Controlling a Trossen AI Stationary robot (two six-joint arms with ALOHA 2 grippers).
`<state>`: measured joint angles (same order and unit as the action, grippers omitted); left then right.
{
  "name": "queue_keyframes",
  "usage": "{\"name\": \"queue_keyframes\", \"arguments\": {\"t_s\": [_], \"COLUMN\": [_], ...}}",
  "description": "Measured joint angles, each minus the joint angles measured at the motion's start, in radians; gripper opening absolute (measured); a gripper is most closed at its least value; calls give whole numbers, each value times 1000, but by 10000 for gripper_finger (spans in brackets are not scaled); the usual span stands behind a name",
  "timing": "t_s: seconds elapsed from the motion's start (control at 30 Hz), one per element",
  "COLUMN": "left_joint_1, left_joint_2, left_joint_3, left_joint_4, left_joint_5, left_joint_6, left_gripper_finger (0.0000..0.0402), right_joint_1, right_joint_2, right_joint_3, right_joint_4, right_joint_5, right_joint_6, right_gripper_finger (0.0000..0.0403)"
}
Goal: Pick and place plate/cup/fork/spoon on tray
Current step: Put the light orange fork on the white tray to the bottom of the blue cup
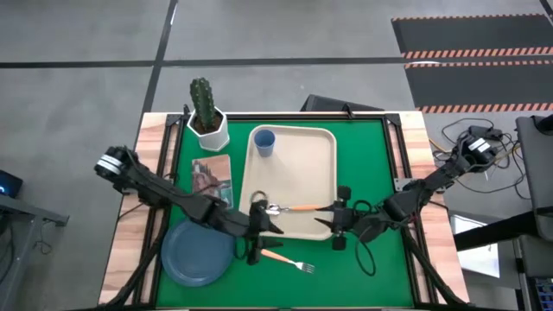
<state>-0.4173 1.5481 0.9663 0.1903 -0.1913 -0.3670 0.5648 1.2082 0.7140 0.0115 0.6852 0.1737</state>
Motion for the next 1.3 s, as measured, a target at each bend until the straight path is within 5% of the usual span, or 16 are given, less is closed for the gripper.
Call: {"name": "queue_keyframes", "arguments": {"t_s": [0.2, 0.43, 0.67, 1.3], "left_joint_1": [-65, -107, -104, -100], "left_joint_2": [135, 303, 432, 441], "left_joint_3": [248, 355, 368, 223], "left_joint_4": [-394, -427, -335, -321], "left_joint_5": [26, 41, 38, -51], "left_joint_6": [-48, -74, -86, -176], "left_gripper_finger": [147, 147, 147, 145], "right_joint_1": [0, 0, 0, 0], "right_joint_2": [-21, -32, -30, -29], "right_joint_3": [-56, -79, -79, -80], "right_joint_4": [95, 102, 130, 129], "right_joint_5": [3, 0, -2, -4], "right_joint_6": [-56, -77, -127, -130], "right_gripper_finger": [111, 107, 108, 103]}}
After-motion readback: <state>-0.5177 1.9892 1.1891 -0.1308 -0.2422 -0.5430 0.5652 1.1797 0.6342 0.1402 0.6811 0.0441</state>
